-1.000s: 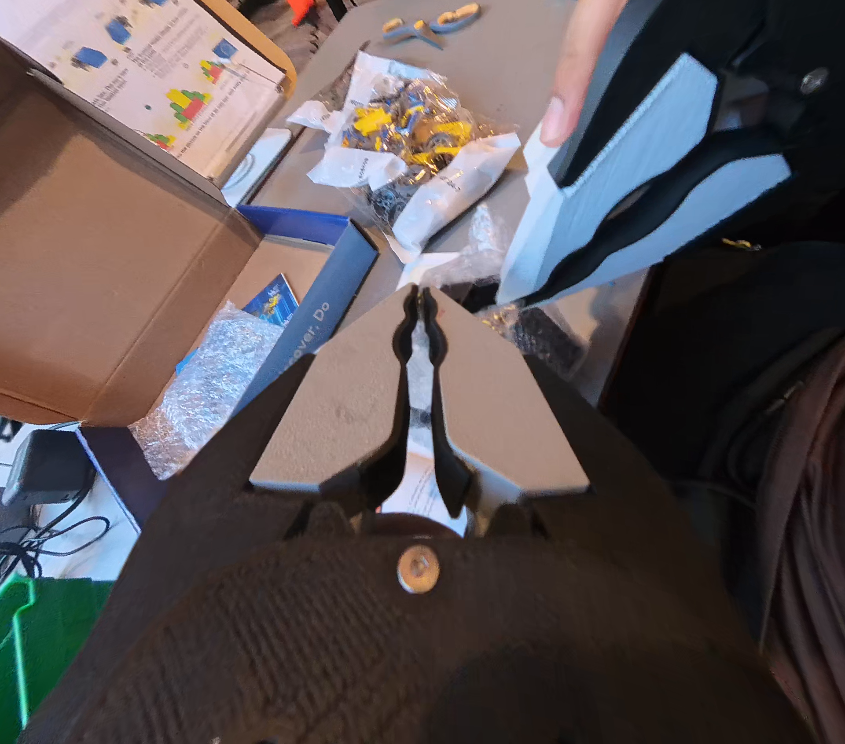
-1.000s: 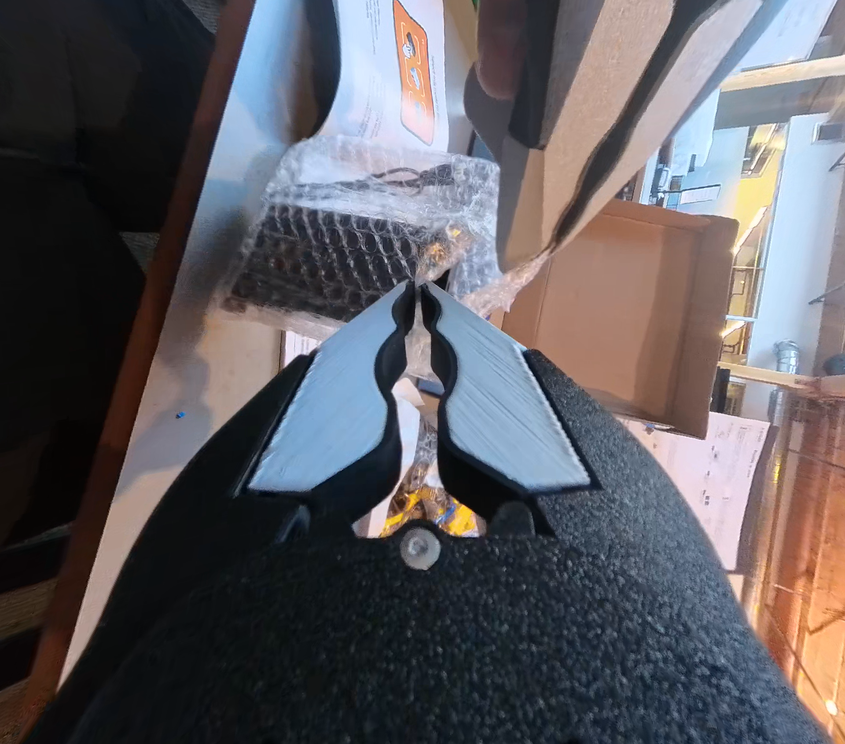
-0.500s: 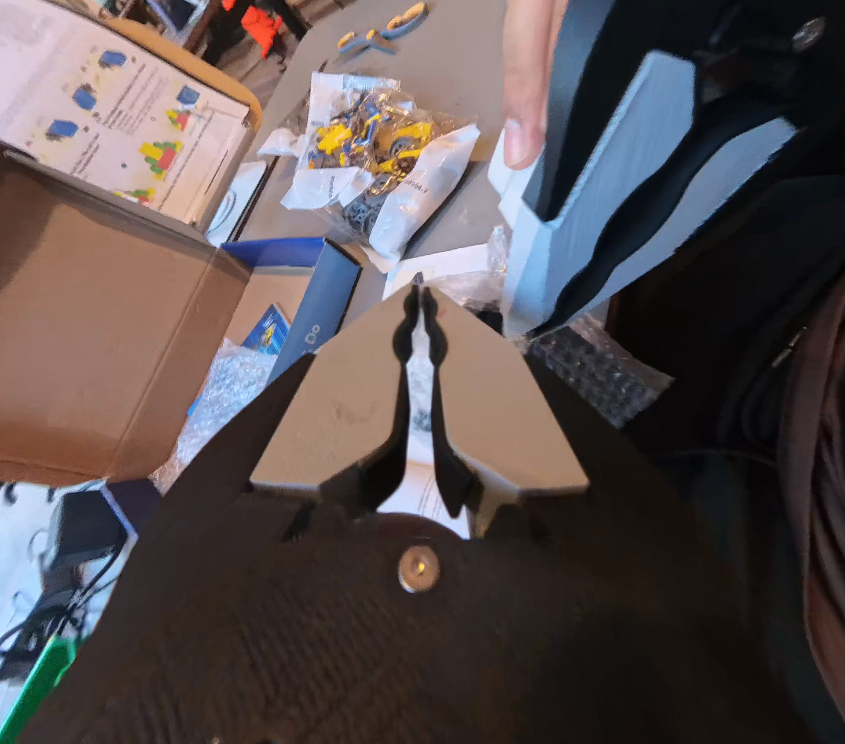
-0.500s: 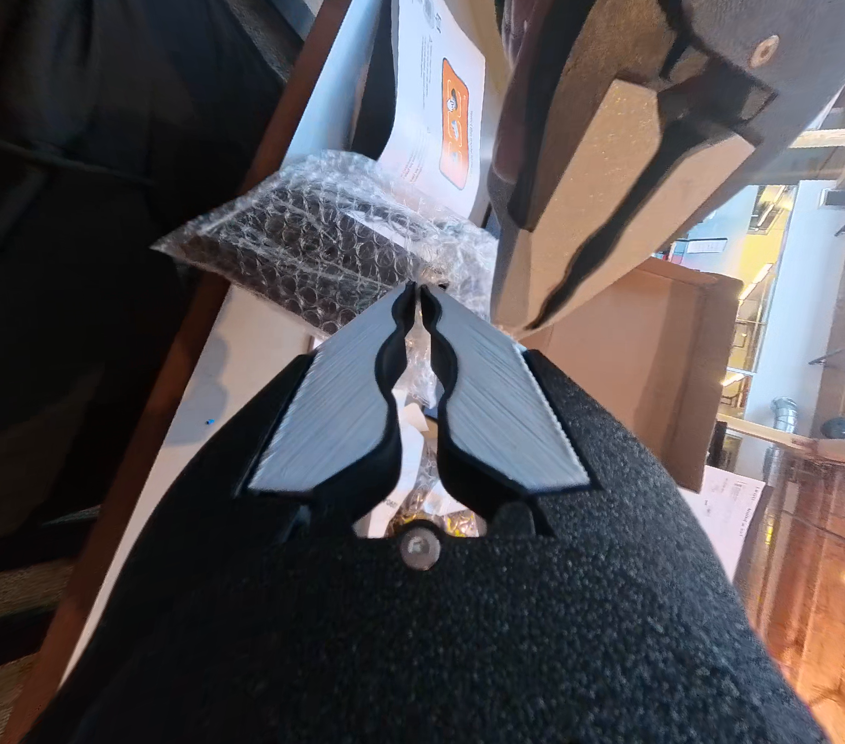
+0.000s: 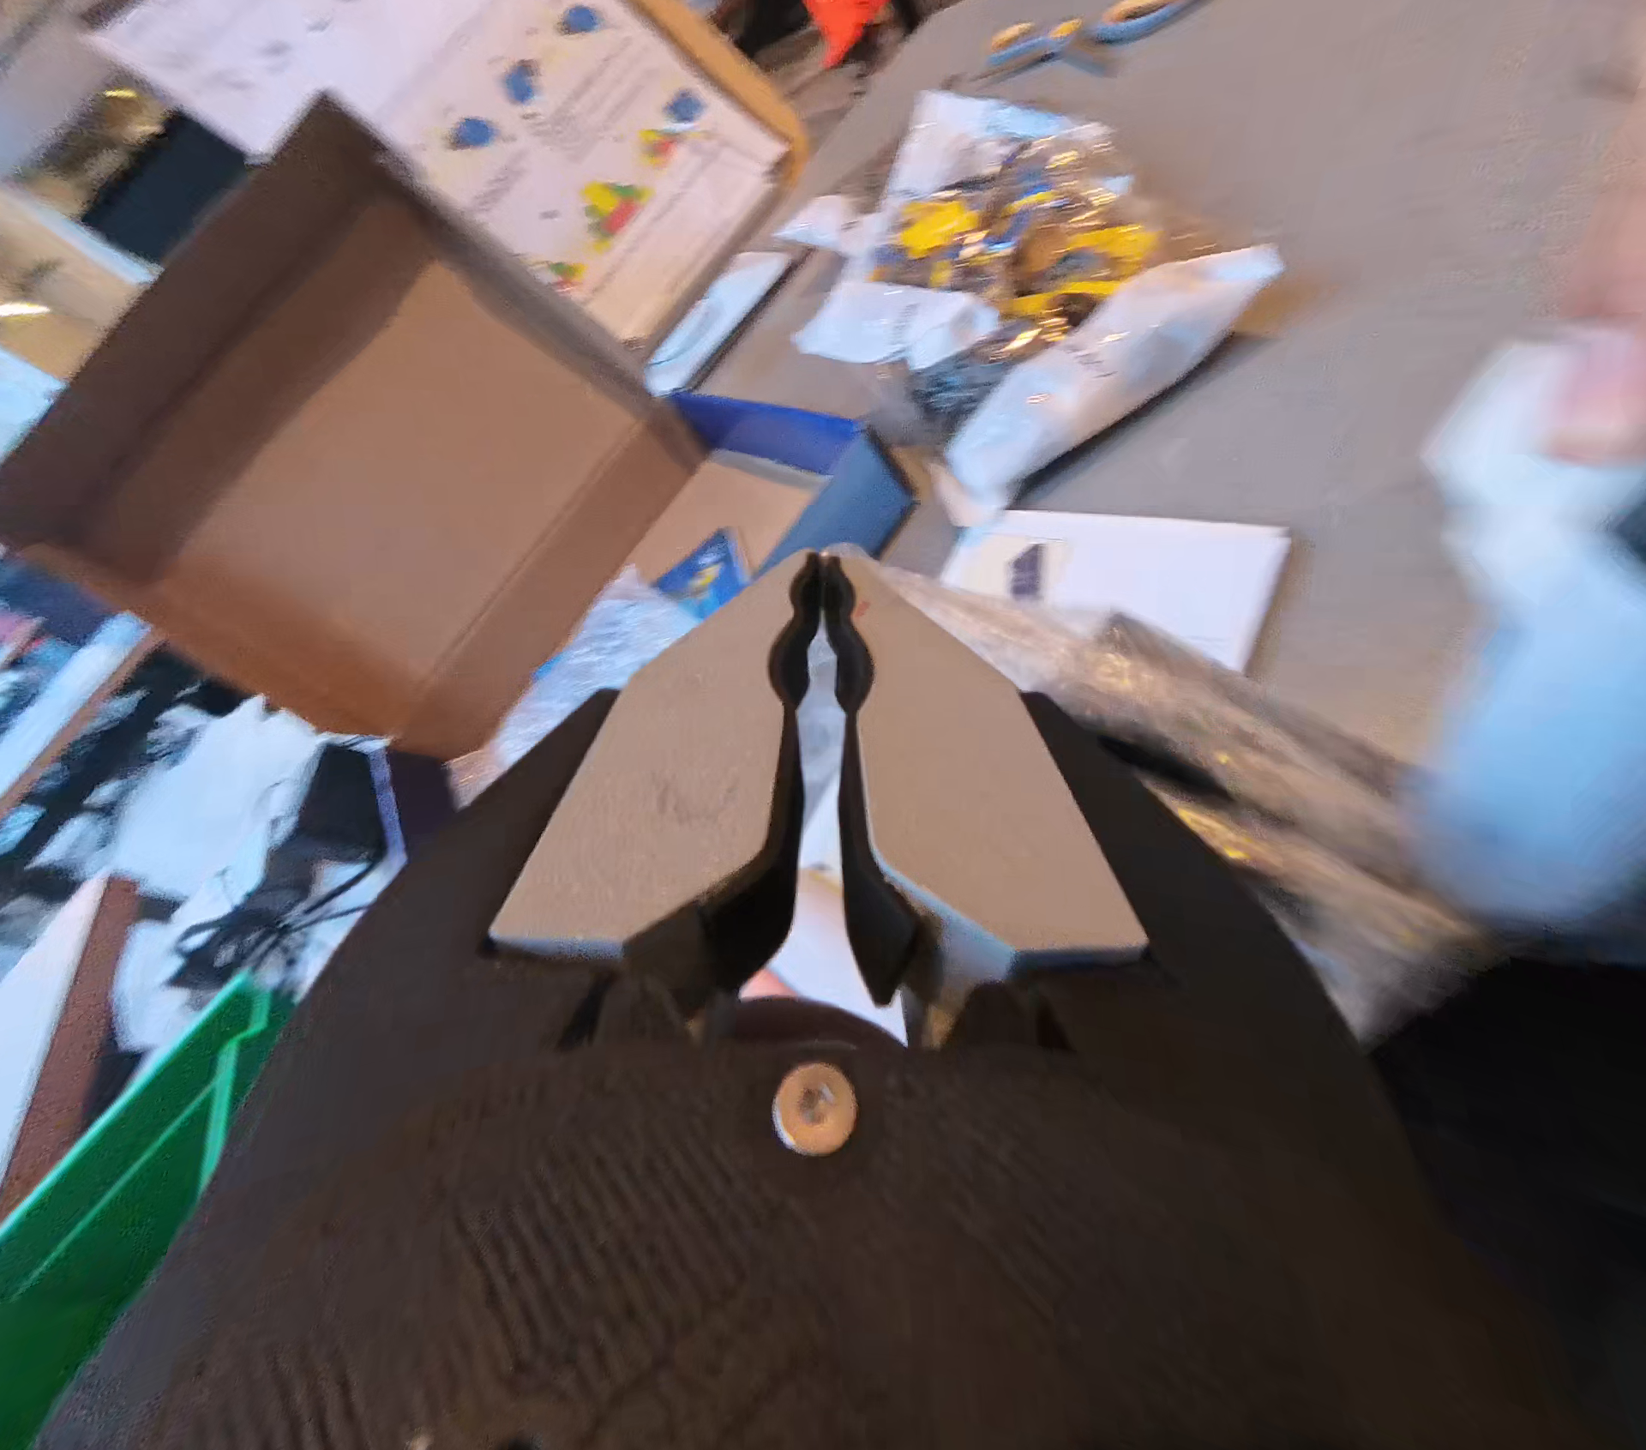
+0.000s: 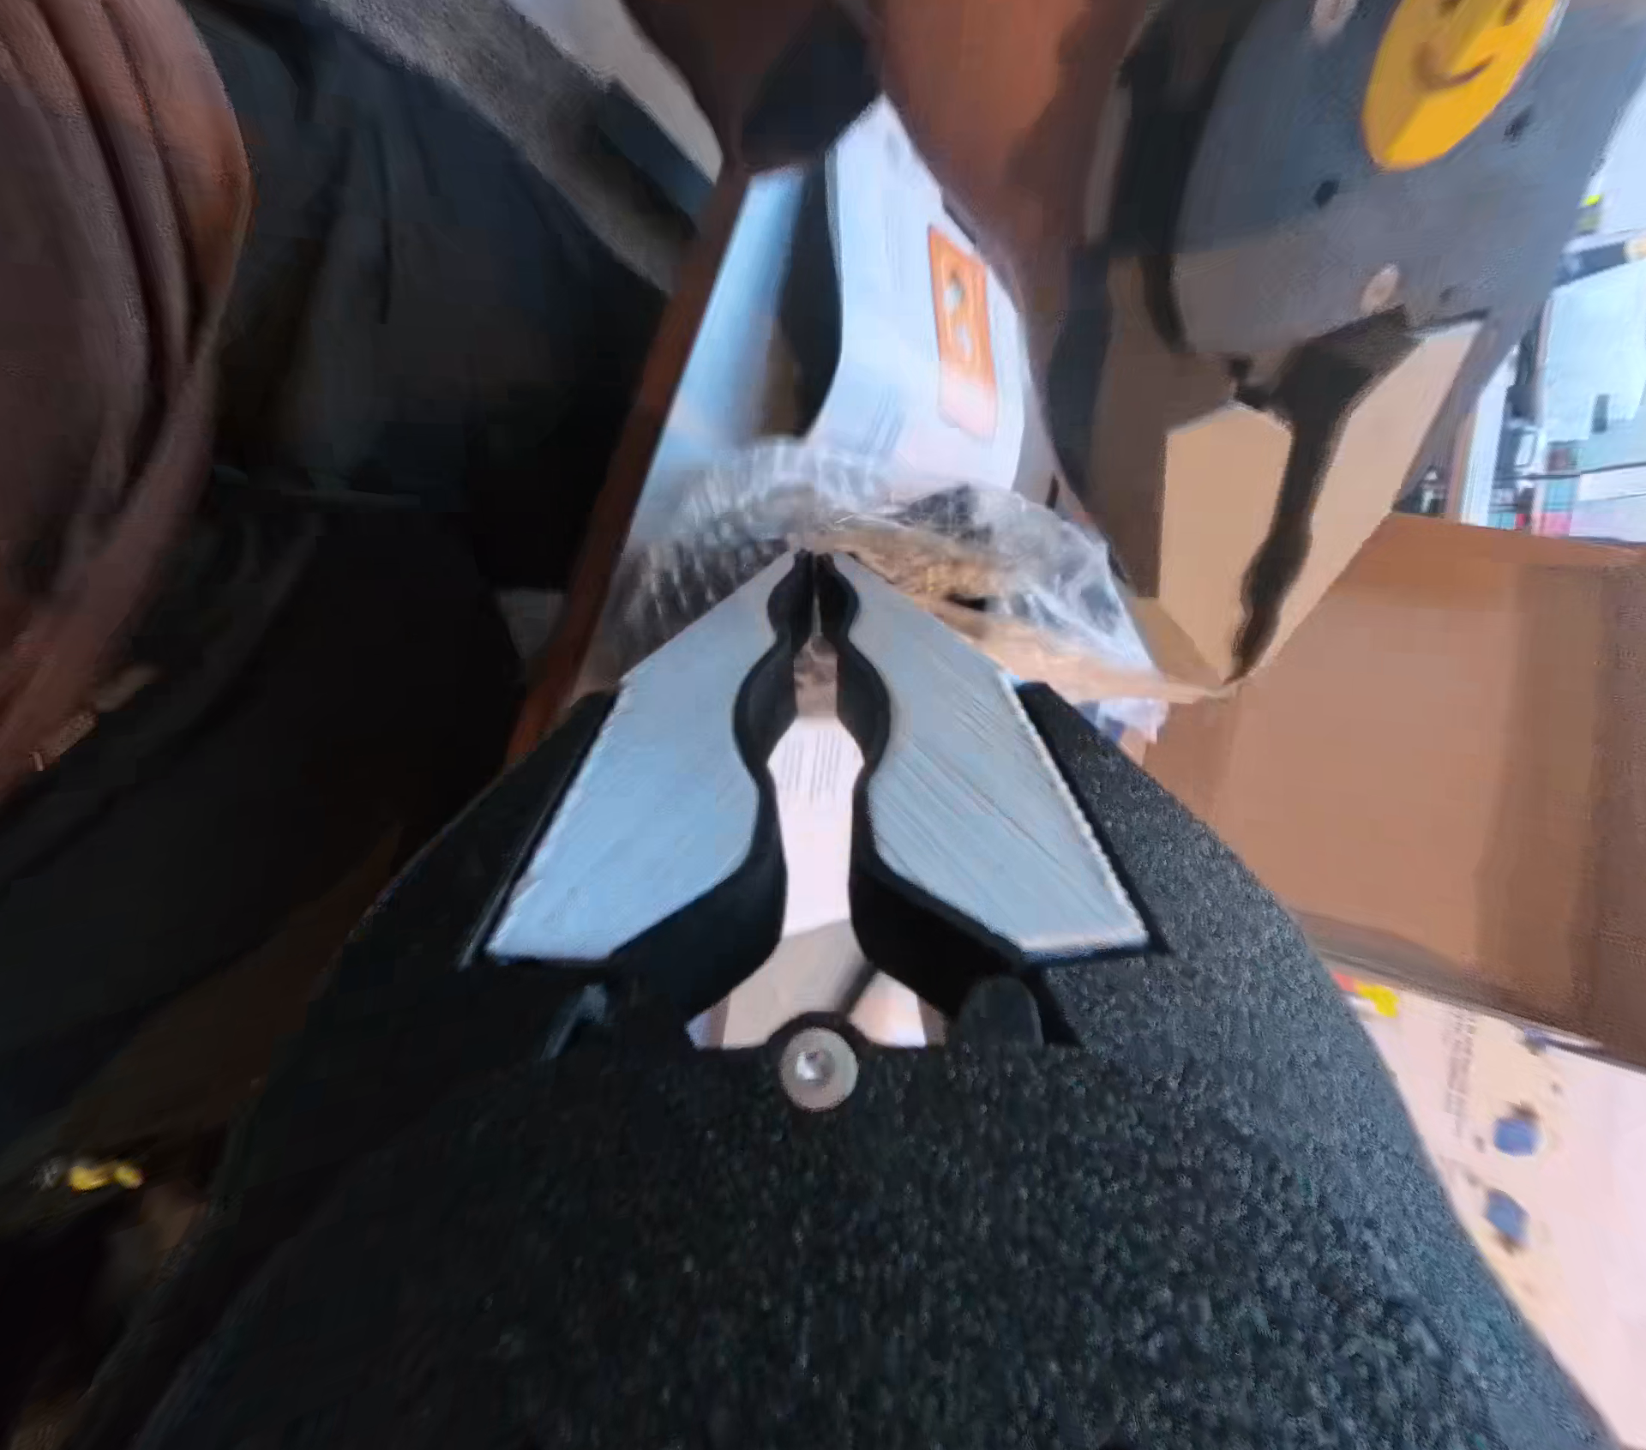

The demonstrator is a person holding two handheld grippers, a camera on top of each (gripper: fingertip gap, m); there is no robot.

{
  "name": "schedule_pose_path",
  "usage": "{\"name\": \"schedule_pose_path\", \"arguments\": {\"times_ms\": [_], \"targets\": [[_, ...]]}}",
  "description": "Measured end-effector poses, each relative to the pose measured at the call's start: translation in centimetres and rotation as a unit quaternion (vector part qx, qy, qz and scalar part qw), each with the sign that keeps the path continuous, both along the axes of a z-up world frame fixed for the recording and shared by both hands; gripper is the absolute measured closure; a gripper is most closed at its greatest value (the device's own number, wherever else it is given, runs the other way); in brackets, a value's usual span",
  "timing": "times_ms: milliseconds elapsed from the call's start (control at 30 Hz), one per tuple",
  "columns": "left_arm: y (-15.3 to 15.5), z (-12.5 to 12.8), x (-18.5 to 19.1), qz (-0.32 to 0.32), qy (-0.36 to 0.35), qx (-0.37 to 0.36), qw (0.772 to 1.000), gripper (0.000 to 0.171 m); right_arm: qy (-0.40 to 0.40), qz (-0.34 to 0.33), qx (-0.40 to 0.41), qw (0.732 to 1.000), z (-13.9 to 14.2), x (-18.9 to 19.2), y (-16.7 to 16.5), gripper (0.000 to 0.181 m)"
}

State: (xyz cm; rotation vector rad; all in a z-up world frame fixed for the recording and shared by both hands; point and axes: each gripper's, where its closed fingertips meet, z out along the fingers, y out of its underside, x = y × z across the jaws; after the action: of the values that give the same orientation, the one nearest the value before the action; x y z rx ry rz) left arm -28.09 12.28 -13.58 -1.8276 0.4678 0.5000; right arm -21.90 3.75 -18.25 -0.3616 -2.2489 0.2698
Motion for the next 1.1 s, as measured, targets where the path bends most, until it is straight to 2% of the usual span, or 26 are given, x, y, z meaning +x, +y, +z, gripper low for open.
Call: {"name": "schedule_pose_path", "arguments": {"times_ms": [33, 100, 233, 367, 433, 567, 633, 733, 833, 933, 1100], "targets": [[-0.1, 0.4, -0.8, 0.007, -0.009, 0.009, 1.0, 0.171, -0.003, 0.01, -0.014, 1.0, 0.0, 0.1, -0.9, 0.181], [-0.7, 1.4, -2.0, 0.01, -0.058, 0.016, 0.998, 0.171, 0.019, 0.0, 0.022, 1.0, 0.3, -0.4, -0.1, 0.181], [-1.8, 3.4, -3.4, 0.024, -0.072, 0.044, 0.996, 0.171, 0.029, -0.037, 0.01, 0.999, 0.9, -0.7, 2.6, 0.18], [-1.3, 2.8, -3.0, 0.034, -0.039, 0.041, 0.998, 0.171, 0.019, -0.033, 0.023, 0.999, 1.1, -0.2, 2.5, 0.18], [-1.2, 2.7, -2.3, 0.011, -0.031, 0.038, 0.999, 0.171, 0.011, -0.042, 0.028, 0.999, 1.0, 0.0, 2.7, 0.18], [-1.7, 2.0, -0.2, -0.038, -0.072, -0.008, 0.997, 0.171, 0.017, -0.051, -0.026, 0.998, 1.6, -0.3, 3.0, 0.178], [-1.8, 1.8, 0.7, -0.055, -0.083, -0.021, 0.995, 0.171, 0.014, -0.056, -0.067, 0.996, 2.2, -0.2, 3.0, 0.16], [-1.8, 1.4, 1.6, -0.07, -0.091, -0.035, 0.993, 0.171, -0.003, -0.062, -0.118, 0.991, 2.7, 0.2, 3.1, 0.151], [-1.9, 1.5, 2.0, -0.076, -0.098, -0.035, 0.992, 0.171, 0.004, -0.052, -0.16, 0.986, 3.7, 0.3, 2.9, 0.151], [-2.0, 2.9, 1.8, -0.067, -0.1, -0.004, 0.993, 0.171, 0.011, -0.043, -0.208, 0.977, 4.8, 0.6, 2.9, 0.163], [-2.3, 4.1, 2.5, -0.079, -0.107, 0.017, 0.991, 0.171, 0.047, -0.055, -0.265, 0.962, 7.4, 0.5, 3.5, 0.164]]}}
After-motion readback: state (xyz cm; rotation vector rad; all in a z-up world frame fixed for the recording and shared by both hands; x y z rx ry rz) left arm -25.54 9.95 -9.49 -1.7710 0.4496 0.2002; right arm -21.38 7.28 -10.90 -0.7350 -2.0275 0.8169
